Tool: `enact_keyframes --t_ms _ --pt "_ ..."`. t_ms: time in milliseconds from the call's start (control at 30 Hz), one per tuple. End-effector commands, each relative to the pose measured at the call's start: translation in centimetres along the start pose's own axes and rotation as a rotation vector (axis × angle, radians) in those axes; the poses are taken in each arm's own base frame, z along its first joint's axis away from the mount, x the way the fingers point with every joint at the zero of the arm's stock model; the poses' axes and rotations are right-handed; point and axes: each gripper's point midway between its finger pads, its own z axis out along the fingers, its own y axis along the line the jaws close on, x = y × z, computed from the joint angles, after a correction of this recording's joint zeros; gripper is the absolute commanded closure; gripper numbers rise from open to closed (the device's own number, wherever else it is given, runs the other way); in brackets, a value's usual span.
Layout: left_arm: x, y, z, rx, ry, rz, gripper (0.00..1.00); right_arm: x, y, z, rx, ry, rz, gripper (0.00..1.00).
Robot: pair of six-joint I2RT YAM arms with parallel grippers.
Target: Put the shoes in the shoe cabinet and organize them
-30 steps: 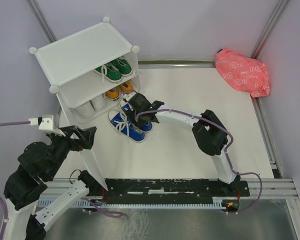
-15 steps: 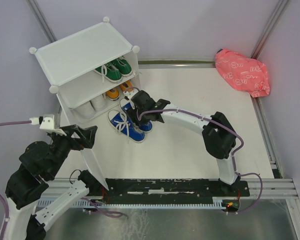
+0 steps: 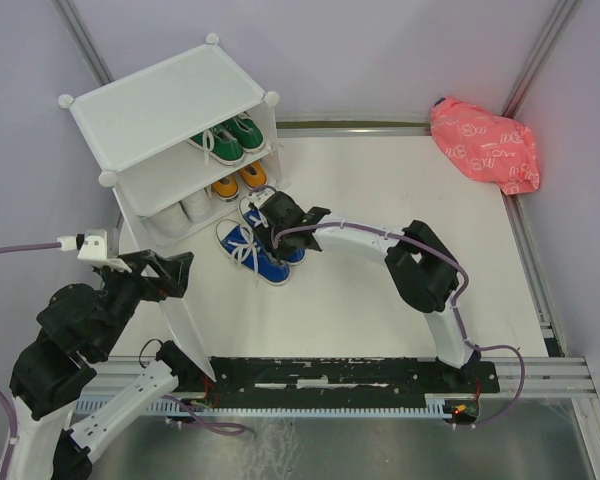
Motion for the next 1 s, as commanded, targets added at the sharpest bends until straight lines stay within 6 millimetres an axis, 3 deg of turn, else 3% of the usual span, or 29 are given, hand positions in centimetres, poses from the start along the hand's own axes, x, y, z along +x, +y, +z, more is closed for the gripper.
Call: enact_keyframes --t_ms 0,100,167,233,333,667,833,967 --pt "2.1 1.2 -0.6 -0.045 0.085 0.021 0.01 0.0 -0.3 1.6 0.046 -0.011 0.020 0.43" --pt "1.8 1.3 -0.9 -0.051 0.076 0.016 0.01 0.5 -0.6 1.9 0.090 0.003 -0.008 0.54" --pt "1.7 1.4 -1.0 -0.052 0.074 0.015 0.01 0.5 -0.1 1.6 0.096 0.003 -0.040 0.67" --pt "1.8 1.4 -1.0 -0.053 0.074 0.012 0.01 0.2 0.7 0.8 0.093 -0.002 -0.072 0.84" --pt "1.8 1.3 -0.9 -0.051 0.075 0.010 0.01 -1.3 1.7 -1.5 0.085 -0.027 -0.091 0.96" --pt "0.9 1.2 -1.4 -0.036 0.051 0.001 0.01 -11.5 6.6 -12.5 -0.069 -0.231 -0.125 0.98" --pt "0.9 1.4 -2.0 -0.031 0.039 -0.010 0.01 -15.4 8.1 -15.4 -0.127 -0.324 -0.130 0.98" --pt "0.9 1.6 -2.5 -0.032 0.032 -0.021 0.01 -18.8 8.5 -15.9 -0.122 -0.425 -0.138 0.98"
